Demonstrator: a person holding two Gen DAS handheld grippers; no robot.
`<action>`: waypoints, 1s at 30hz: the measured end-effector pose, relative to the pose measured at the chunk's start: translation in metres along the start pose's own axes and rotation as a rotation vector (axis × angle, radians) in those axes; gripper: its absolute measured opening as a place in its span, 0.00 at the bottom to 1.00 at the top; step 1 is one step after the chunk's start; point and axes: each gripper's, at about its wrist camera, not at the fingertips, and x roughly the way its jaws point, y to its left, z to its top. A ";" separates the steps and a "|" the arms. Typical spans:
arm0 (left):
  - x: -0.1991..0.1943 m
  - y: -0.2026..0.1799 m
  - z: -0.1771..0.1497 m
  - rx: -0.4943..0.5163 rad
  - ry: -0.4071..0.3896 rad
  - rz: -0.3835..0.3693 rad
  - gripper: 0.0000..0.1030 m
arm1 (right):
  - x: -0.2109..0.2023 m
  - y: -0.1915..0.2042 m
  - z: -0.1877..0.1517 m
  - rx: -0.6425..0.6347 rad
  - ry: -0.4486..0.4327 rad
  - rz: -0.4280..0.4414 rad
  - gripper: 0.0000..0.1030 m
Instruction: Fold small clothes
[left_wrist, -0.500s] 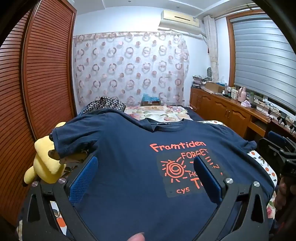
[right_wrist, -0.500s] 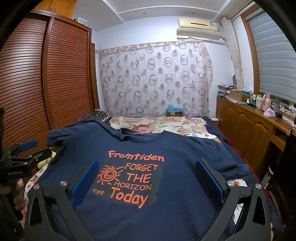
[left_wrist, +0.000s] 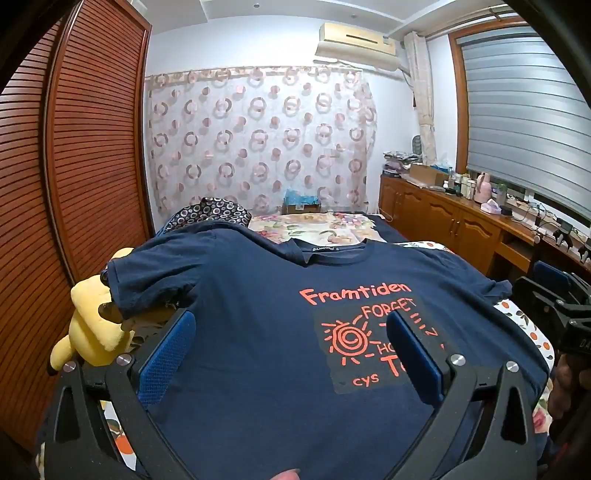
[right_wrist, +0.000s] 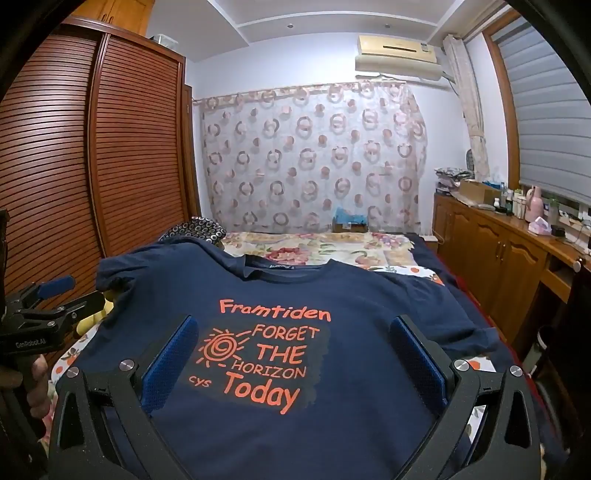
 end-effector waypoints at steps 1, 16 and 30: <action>0.000 0.000 0.000 0.001 0.000 0.002 1.00 | 0.000 0.000 0.001 0.001 0.001 0.000 1.00; 0.002 -0.002 -0.001 0.007 -0.002 0.002 1.00 | 0.002 -0.001 -0.003 -0.001 -0.001 0.004 1.00; -0.006 -0.010 0.009 0.020 -0.003 0.000 1.00 | 0.001 0.001 -0.006 -0.003 -0.002 0.005 1.00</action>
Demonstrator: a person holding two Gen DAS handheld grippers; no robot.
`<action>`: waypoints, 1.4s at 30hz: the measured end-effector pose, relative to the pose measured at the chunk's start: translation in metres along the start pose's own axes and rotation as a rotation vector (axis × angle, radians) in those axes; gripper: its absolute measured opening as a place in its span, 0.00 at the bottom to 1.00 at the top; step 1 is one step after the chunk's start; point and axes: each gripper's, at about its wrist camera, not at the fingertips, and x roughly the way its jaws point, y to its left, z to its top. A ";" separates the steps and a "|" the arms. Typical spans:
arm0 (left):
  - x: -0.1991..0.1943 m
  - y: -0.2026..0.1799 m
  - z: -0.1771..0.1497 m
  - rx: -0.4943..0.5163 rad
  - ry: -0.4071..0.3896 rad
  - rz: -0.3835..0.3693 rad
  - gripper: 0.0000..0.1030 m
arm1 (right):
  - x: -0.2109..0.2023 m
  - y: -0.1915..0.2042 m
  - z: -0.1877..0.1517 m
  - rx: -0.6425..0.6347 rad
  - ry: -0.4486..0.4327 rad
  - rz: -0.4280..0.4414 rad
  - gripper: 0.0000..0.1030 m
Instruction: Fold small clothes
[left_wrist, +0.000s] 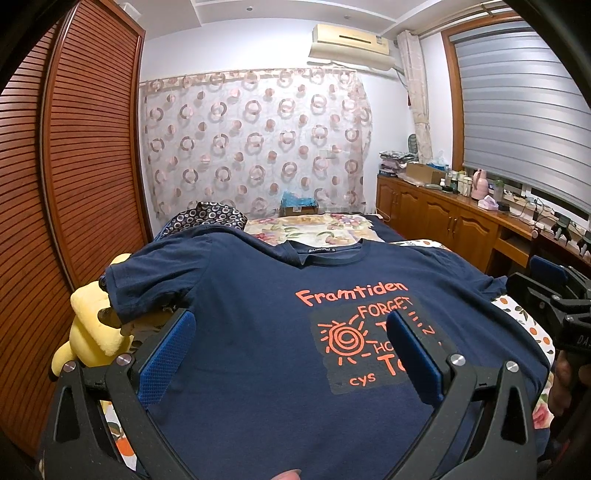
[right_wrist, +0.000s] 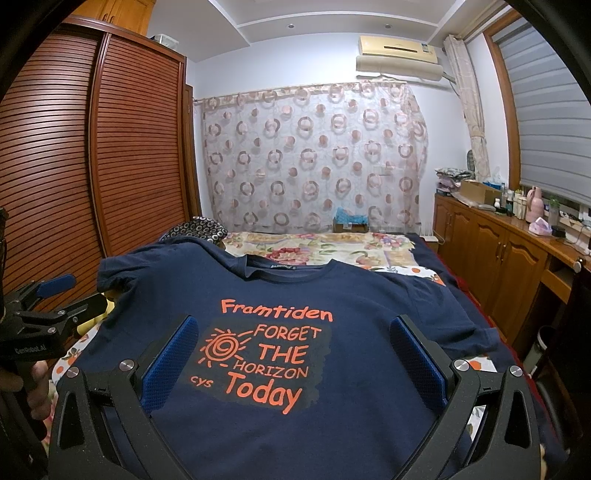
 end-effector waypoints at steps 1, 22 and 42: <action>0.000 0.000 0.000 0.001 -0.001 0.001 1.00 | 0.000 0.000 0.000 -0.001 0.000 0.000 1.00; 0.000 -0.001 0.000 0.004 -0.003 0.002 1.00 | 0.000 0.000 0.000 0.002 0.000 -0.002 1.00; -0.003 -0.006 0.003 0.001 0.006 -0.005 1.00 | 0.000 0.001 0.000 0.002 0.000 0.001 1.00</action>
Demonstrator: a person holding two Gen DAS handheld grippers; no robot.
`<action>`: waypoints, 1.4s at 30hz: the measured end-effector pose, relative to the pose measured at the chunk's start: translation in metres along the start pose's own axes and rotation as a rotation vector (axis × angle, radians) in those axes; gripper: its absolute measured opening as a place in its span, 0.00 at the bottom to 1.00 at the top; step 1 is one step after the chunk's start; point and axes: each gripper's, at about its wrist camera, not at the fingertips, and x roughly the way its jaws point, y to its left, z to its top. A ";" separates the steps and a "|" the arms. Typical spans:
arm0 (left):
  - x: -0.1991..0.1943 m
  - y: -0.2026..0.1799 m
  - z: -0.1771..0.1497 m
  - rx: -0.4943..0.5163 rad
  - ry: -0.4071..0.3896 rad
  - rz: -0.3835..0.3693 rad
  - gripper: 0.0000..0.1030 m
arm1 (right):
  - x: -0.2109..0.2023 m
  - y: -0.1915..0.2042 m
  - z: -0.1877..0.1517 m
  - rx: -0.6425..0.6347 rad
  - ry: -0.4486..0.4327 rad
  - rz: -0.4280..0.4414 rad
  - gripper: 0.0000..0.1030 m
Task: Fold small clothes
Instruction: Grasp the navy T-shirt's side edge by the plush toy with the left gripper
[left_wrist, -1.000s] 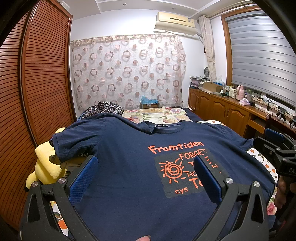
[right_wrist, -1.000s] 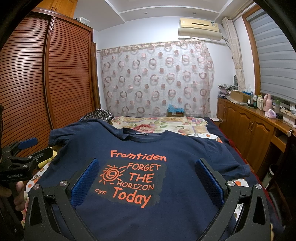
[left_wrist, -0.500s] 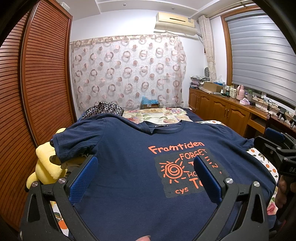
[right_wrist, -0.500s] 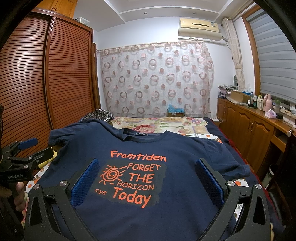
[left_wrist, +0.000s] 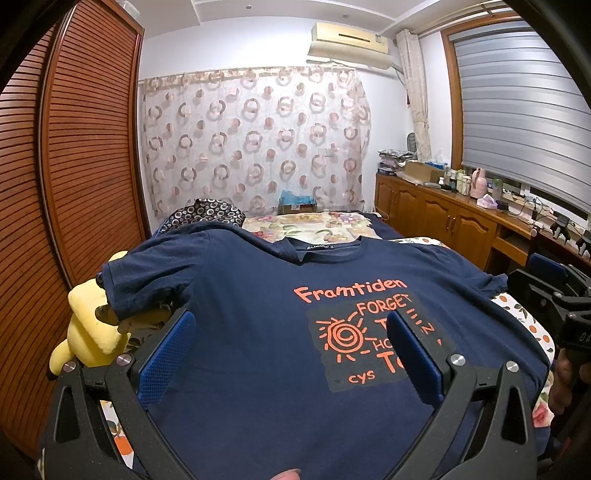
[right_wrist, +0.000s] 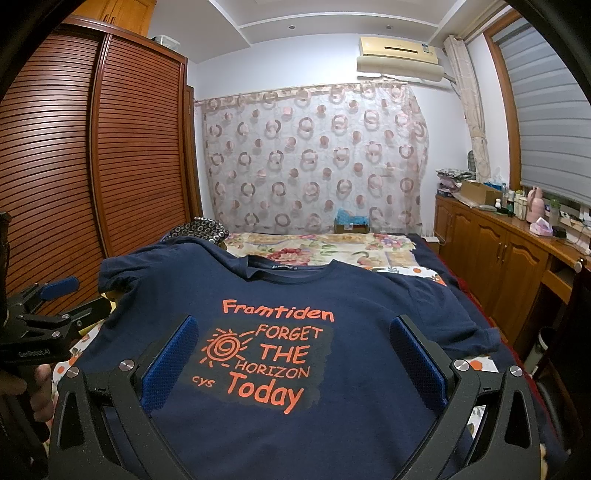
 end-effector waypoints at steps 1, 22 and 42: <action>0.000 0.000 0.001 -0.002 0.002 0.000 1.00 | 0.000 0.000 0.000 0.000 0.001 0.002 1.00; 0.044 0.105 -0.010 -0.032 0.113 0.064 1.00 | 0.057 0.009 -0.001 -0.091 0.164 0.194 0.90; 0.111 0.225 0.026 -0.176 0.223 0.082 0.60 | 0.092 0.022 -0.004 -0.157 0.276 0.201 0.89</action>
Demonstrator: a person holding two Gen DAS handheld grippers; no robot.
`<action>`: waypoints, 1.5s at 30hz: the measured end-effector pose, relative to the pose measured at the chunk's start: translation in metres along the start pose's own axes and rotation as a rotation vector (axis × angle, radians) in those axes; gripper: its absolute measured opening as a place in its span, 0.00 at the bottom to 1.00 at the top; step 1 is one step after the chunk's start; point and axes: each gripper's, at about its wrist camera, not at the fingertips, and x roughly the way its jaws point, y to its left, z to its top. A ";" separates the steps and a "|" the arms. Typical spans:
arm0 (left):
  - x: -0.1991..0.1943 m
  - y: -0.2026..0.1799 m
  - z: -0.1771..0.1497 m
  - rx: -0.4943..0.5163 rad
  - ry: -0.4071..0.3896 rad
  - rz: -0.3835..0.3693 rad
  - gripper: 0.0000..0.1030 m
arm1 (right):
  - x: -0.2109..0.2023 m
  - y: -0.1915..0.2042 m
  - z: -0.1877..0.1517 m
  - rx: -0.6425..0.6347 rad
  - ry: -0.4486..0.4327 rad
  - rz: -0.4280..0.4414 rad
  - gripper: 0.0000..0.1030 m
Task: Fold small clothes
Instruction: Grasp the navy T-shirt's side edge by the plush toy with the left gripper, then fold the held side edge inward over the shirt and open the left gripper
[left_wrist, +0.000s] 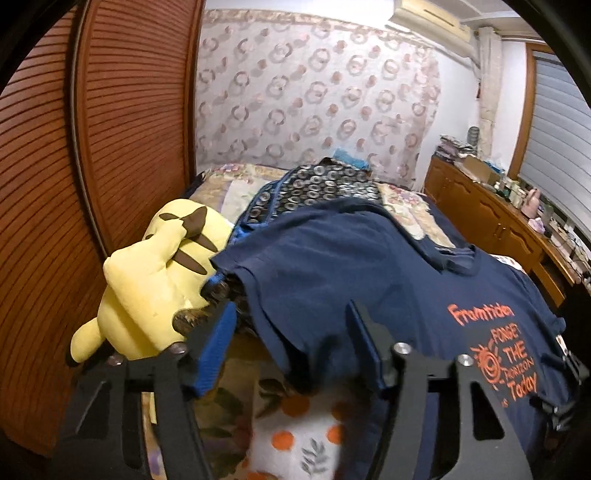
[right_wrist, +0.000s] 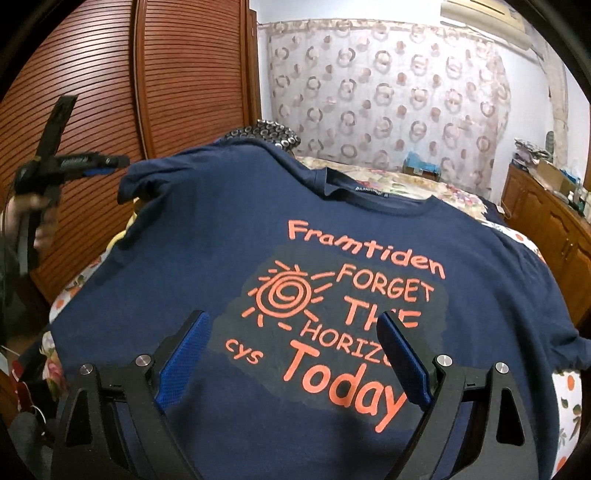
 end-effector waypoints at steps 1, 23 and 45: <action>0.007 0.002 0.003 0.002 0.009 0.010 0.60 | 0.001 0.002 -0.002 0.000 0.004 0.003 0.89; 0.007 -0.034 0.052 0.115 -0.015 -0.083 0.05 | -0.001 0.004 -0.003 -0.006 -0.017 0.004 0.89; -0.021 -0.114 -0.005 0.273 -0.013 -0.171 0.78 | -0.002 0.000 -0.006 0.005 -0.030 0.010 0.89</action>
